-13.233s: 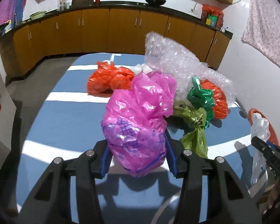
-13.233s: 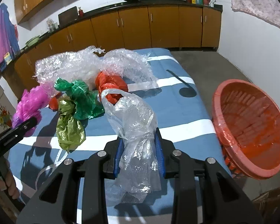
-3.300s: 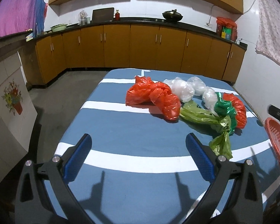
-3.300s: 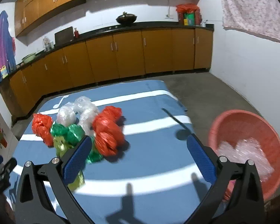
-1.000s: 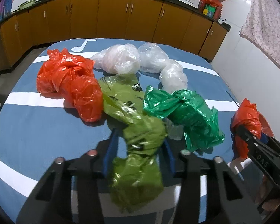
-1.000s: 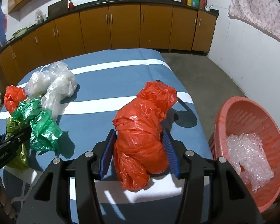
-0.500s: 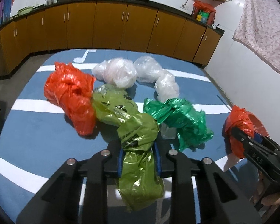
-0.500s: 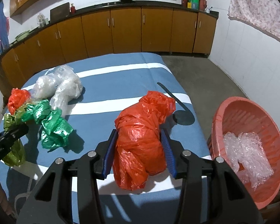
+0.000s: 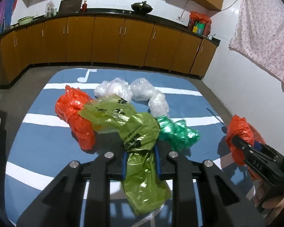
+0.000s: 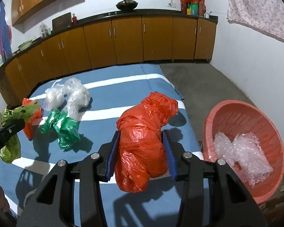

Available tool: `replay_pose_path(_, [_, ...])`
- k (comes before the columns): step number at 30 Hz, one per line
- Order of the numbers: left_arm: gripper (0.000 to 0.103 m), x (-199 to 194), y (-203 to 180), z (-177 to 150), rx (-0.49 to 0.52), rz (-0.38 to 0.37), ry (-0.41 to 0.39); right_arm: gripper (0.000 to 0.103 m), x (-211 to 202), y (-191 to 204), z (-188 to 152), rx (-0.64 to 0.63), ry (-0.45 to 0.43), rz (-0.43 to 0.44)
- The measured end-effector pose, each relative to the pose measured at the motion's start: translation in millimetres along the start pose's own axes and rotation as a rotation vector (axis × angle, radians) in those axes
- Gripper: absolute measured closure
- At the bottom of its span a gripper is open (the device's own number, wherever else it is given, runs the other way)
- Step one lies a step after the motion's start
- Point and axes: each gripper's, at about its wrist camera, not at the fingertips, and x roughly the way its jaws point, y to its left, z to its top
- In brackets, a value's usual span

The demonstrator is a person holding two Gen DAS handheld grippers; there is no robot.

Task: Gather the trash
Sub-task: 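Grasp an olive green bag with the left tool while the right tool holds the red bag, then carry the red and olive bags over the basket and open both tools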

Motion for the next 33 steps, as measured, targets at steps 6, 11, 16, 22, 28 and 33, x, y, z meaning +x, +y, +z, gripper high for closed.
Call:
replay_pose_path(6, [0.082, -19, -7, 4, 0.012, -0.018, -0.036, 0.059, -16, -5, 4, 0.01, -0.032, 0.002])
replay_pose_path(11, [0.082, -32, -18, 9, 0.023, -0.034, -0.06, 0.059, -28, -11, 5, 0.021, -0.057, 0.004])
replay_pose_path(16, [0.082, -42, -30, 16, 0.035, -0.053, -0.08, 0.059, -41, -18, 7, 0.032, -0.083, 0.001])
replay_pose_path(22, [0.082, -47, -58, 22, 0.069, -0.091, -0.087, 0.059, -52, -40, 6, 0.056, -0.103, -0.022])
replay_pose_path(28, [0.082, -42, -94, 23, 0.119, -0.148, -0.079, 0.059, -61, -72, 3, 0.093, -0.115, -0.08])
replay_pose_path(33, [0.082, -32, -132, 21, 0.175, -0.204, -0.058, 0.059, -69, -100, 1, 0.114, -0.119, -0.142])
